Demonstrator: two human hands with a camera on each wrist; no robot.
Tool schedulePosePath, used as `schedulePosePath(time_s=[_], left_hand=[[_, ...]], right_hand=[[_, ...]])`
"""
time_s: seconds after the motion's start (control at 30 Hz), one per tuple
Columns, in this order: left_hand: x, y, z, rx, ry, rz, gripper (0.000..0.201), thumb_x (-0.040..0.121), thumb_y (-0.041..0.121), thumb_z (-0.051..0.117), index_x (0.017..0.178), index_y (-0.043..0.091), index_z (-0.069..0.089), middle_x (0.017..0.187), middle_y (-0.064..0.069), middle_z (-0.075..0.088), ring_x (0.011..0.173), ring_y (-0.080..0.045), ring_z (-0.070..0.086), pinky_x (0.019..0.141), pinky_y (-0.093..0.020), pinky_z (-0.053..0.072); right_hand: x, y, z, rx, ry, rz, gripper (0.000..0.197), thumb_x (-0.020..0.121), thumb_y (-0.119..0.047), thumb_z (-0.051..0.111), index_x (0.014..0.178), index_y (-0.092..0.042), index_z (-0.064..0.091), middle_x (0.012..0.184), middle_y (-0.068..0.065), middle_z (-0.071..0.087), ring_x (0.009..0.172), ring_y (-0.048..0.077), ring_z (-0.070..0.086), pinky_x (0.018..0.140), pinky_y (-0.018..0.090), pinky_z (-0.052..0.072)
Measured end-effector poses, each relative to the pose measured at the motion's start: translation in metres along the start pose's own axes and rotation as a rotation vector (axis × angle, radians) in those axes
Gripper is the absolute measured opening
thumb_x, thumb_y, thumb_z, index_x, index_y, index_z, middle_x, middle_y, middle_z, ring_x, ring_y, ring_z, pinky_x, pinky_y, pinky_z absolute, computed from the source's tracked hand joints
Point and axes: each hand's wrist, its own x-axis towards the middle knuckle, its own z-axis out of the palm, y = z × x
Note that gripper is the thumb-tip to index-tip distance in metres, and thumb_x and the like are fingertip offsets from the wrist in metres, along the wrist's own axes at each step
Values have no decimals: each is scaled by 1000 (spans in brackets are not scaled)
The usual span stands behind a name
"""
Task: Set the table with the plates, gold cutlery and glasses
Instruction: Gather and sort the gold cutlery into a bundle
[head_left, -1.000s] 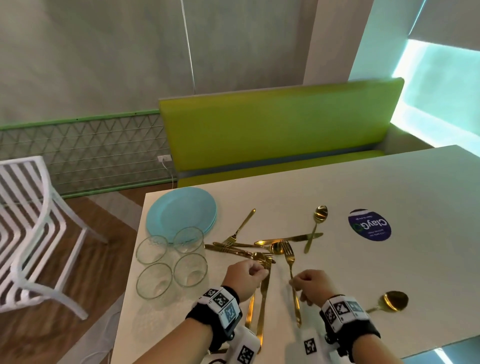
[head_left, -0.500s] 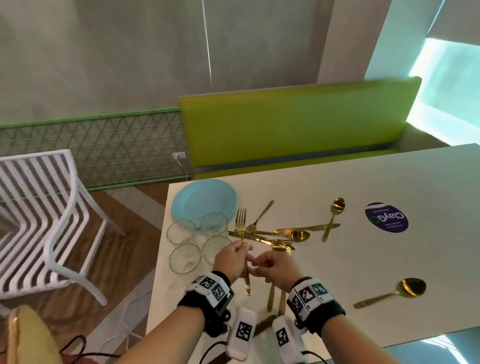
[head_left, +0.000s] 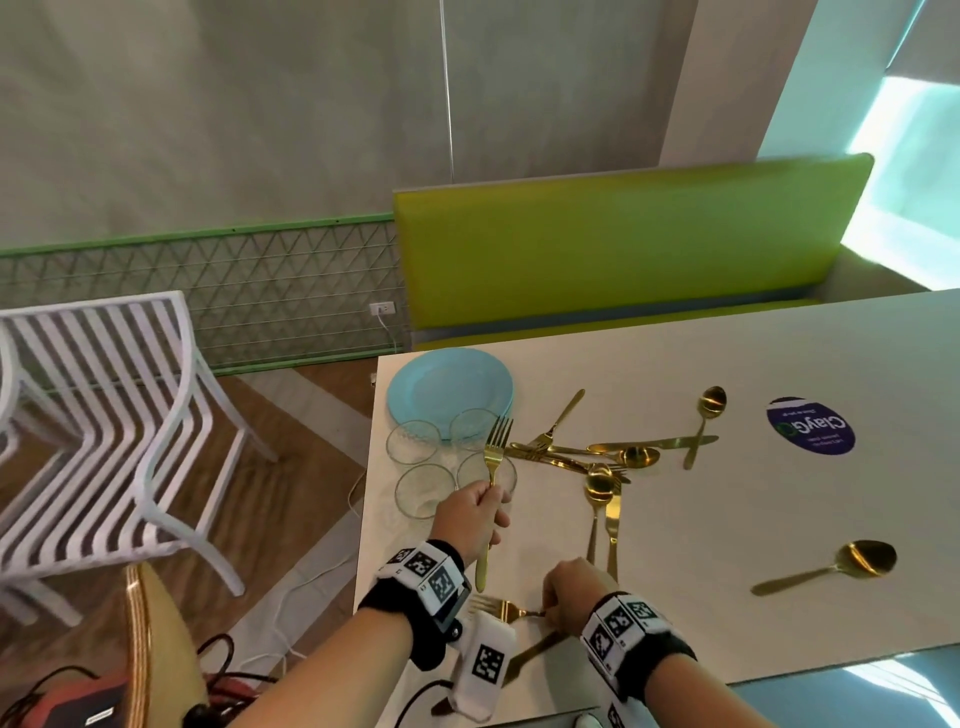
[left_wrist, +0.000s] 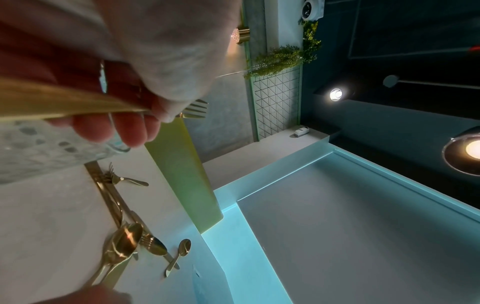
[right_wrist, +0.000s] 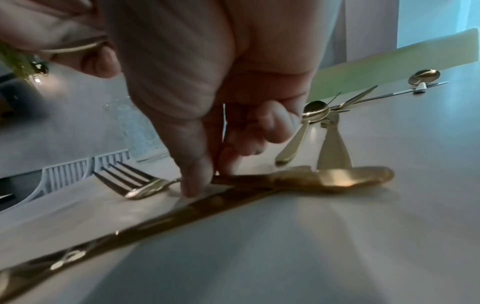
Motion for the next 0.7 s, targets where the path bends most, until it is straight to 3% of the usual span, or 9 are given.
schedulePosePath(time_s=[0.13,0.27,0.4,0.5,0.6,0.7], left_hand=[[4,6,-3,-12,6,20,24,99,23,40,85,16,60,65,4,55,51,-10,49,53,-18,43],[10,17,0,-102,21,13,29,99,21,40,79,15,58,65,0,57,52,-11,51,51,-15,46],[15,34,18,-197,-59,-68,33,101,20,36,75,12,56,71,-5,61,59,-15,57,57,-21,51],[16,47,32,-235,-156,-98,30,101,22,38,81,13,59,75,-4,63,64,-16,61,57,-20,54],[21,51,44,-208,-197,-109,25,99,28,42,87,16,61,80,-6,65,70,-21,65,69,-34,57],[25,48,49,-178,-191,-124,26,97,28,45,92,11,64,80,-11,64,66,-24,65,68,-37,58]], right_hand=[[4,15,-12,188,49,33,21,85,-27,65,103,-15,68,103,0,66,99,15,63,85,22,52],[4,32,-45,669,225,80,10,82,-25,69,79,-16,66,77,-6,63,66,8,57,56,16,45],[1,36,-86,1085,344,-10,16,81,-21,72,67,-15,64,58,-5,60,45,9,46,44,22,38],[3,28,-101,1118,329,-80,14,79,-15,73,67,-14,66,46,-7,59,39,7,44,40,20,35],[9,25,-101,1042,347,-108,15,78,-12,73,66,-17,65,54,-6,64,41,5,46,41,17,37],[17,27,-95,980,357,-127,18,74,-11,77,63,-21,65,60,-7,64,49,4,50,45,15,41]])
